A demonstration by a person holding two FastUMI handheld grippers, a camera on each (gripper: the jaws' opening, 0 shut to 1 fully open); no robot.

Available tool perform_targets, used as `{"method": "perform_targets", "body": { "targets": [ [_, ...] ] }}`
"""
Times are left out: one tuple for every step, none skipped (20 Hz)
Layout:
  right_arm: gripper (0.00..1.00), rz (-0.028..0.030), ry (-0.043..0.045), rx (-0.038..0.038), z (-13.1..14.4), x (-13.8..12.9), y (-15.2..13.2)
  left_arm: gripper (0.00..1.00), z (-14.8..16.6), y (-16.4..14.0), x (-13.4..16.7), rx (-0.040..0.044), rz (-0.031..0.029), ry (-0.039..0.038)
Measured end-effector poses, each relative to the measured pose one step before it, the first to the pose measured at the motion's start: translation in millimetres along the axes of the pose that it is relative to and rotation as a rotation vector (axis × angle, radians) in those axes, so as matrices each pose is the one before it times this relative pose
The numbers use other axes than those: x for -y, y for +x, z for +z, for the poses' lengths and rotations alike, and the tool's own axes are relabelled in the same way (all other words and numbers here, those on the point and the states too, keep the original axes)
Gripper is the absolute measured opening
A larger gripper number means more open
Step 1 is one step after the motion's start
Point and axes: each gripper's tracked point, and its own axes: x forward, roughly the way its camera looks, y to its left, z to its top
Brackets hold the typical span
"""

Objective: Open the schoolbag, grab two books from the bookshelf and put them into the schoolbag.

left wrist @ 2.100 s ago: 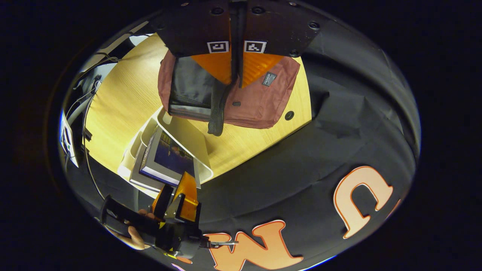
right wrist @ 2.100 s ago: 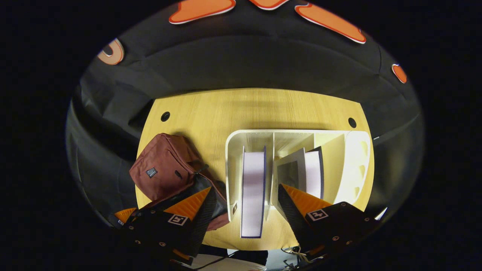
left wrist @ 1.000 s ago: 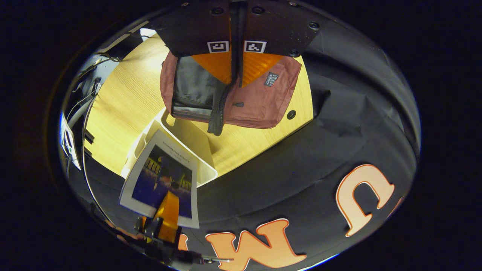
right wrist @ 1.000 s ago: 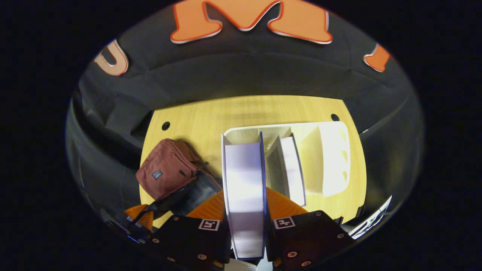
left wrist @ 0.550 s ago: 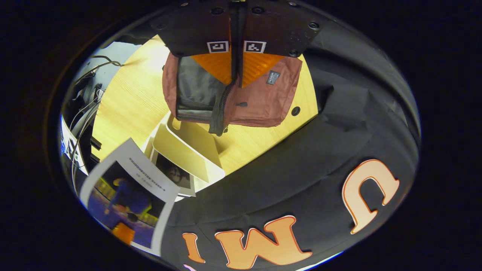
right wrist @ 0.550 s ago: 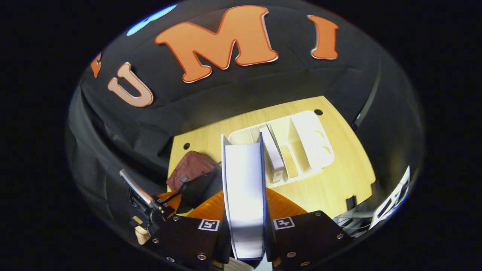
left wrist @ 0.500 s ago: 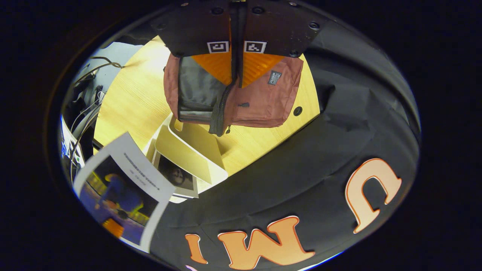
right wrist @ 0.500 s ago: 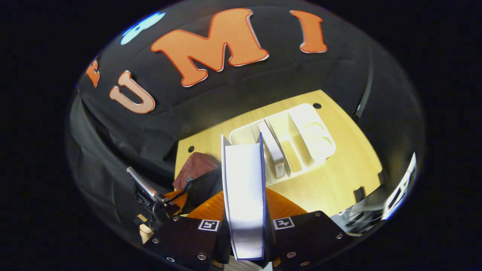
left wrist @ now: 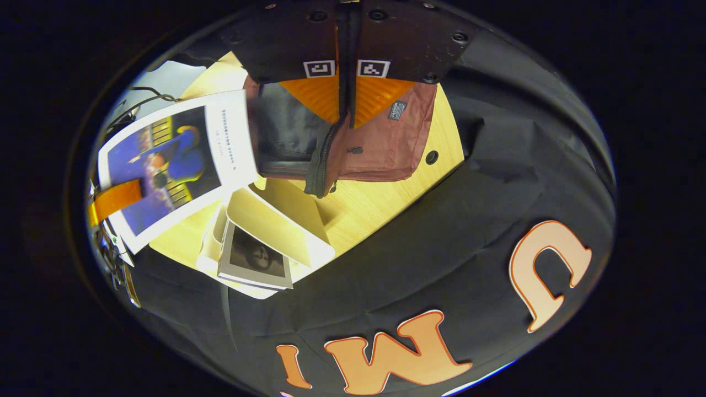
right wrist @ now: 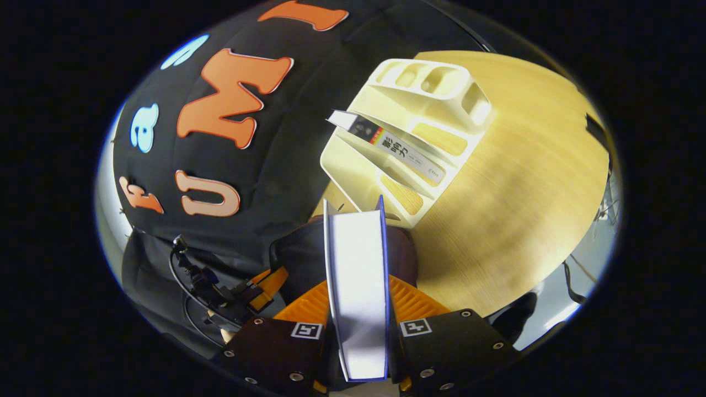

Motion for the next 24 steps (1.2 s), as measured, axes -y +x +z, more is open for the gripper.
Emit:
{"method": "perform_targets", "body": {
  "targets": [
    [0.37, 0.02918, 0.0284, 0.00471, -1.58, 5.82, 13.54, 0.01, 0.61, -1.3, -0.62, -0.00197, 0.00132, 0.00057],
    [0.36, 0.02111, 0.02852, 0.00185, -0.54, 2.95, 14.68, 0.01, 0.88, 0.45, -0.02, -0.00411, -0.00284, 0.0002],
    [0.36, 0.01549, 0.01899, -0.0002, -3.87, 3.14, 15.29, 0.01, 1.06, 0.64, 0.03, -0.00271, -0.00125, -0.0034],
    [0.36, 0.00743, 0.01119, -0.00361, -4.44, 1.1, 16.9, 0.01, 1.8, -0.23, -1.24, -0.0016, 0.00129, -0.00273],
    [0.36, 0.00895, 0.00541, -0.01068, -5.94, -1.11, 15.09, 0.01, 1.19, 0.0, -1.76, 0.00019, 0.00745, -0.00471],
    [0.36, 0.01654, 0.00492, -0.01675, -6.59, -4.33, 16.13, 0.01, 1.24, -0.29, 0.05, -0.00178, 0.00024, -0.00518],
    [0.36, 0.0179, 0.00952, -0.01116, -6.36, -5.6, 15.55, 0.01, 0.09, -1.25, 1.75, 0.00076, -0.00643, -0.00425],
    [0.36, 0.01436, 0.00333, -0.01031, -6.17, -4.59, 14.88, 0.01, 1.39, -0.99, 0.51, 0.00102, -0.00111, 0.00417],
    [0.36, 0.00188, -0.003, -0.00729, -4.97, -1.43, 14.71, 0.01, -0.14, -0.08, -0.09, 0.00188, 0.00099, 0.01424],
    [0.37, -0.00947, -0.00882, -0.00274, -3.19, 1.01, 12.93, 0.01, 2.29, -1.06, 2.18, 0.00644, 0.00216, 0.01089],
    [0.37, -0.00387, -0.00234, -0.00242, -5.02, -2.32, 12.5, 0.01, 1.69, -1.51, 2.35, 0.00715, 0.00443, 0.00919],
    [0.37, 0.00359, 0.00156, 0.00488, -2.09, -2.57, 10.51, 0.01, 2.3, -2.8, -0.3, 0.01321, 0.01251, 0.01196],
    [0.37, 0.0064, 0.00103, 0.01709, 0.28, -2.32, 7.9, 0.01, 2.65, -1.48, -0.42, 0.01969, 0.01483, 0.00776],
    [0.36, 0.00638, -0.00581, 0.01764, -0.94, -3.42, 7.41, 0.01, 2.41, -2.87, 1.24, 0.01904, 0.01138, 0.01087],
    [0.36, -0.00548, -0.01081, 0.02172, -0.69, -1.6, 6.96, 0.01, 3.4, -1.93, 1.82, 0.01768, 0.00009, 0.0068],
    [0.36, -0.01591, -0.01024, 0.01666, -2.05, 0.0, 6.19, 0.01, -0.87, -1.85, 2.74, 0.00384, -0.00796, 0.00599],
    [0.36, -0.0185, -0.00103, 0.01205, -2.12, 0.66, 6.16, 0.01, -0.15, -0.14, 1.23, -0.00115, -0.00836, 0.00545],
    [0.37, -0.01852, 0.00421, 0.00539, -2.48, 0.38, 6.5, 0.01, 0.46, 0.36, -0.87, 0.0, -0.00697, 0.00189],
    [0.37, -0.02331, 0.00086, -0.0067, -3.2, 2.2, 6.42, 0.01, 0.29, 0.73, -1.13, -0.00139, -0.00428, -0.0055],
    [0.38, -0.01001, 0.00854, -0.02851, -6.08, -0.51, 4.29, 0.01, 0.24, 1.12, -1.83, -0.00011, -0.00164, -0.00573],
    [0.39, -0.0241, 0.0011, -0.03153, -6.89, 1.07, -1.86, 0.01, -1.34, 0.04, -2.77, -0.00404, -0.00064, -0.0077],
    [0.4, -0.03666, -0.01132, -0.0234, -7.5, 4.98, -1.4, 0.01, -0.1, 1.38, -4.1, 0.00047, 0.00577, -0.00486],
    [0.46, -0.03171, -0.01588, -0.01262, -0.26, 7.54, -0.74, 0.01, -1.39, 0.69, -4.66, 0.00088, 0.00487, -0.00161],
    [0.85, -0.01906, -0.01528, -0.01213, 0.79, 5.41, -5.64, 0.01, 0.12, 1.1, -1.85, 0.00349, -0.00385, -0.00918]
  ]
}}
